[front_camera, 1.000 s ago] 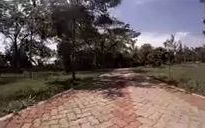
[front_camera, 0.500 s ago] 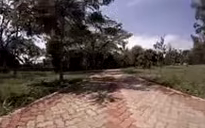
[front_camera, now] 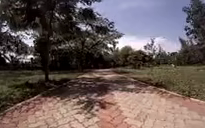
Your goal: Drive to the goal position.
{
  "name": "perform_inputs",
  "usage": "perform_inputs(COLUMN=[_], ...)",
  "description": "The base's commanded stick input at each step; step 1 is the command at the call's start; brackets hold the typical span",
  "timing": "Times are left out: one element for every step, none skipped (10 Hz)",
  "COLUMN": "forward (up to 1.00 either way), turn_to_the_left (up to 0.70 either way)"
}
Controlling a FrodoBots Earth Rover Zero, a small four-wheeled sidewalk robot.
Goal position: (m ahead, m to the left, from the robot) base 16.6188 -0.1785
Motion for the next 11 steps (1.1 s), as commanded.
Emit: perform_inputs(forward=[0.70,0.70,0.70,0.70,0.70,0.70,0.70,0.70,0.70,0.70,0.70], turn_to_the_left=[0.00,0.00,0.00,0.00,0.00,0.00,0.00,0.00,0.00,0.00,0.00])
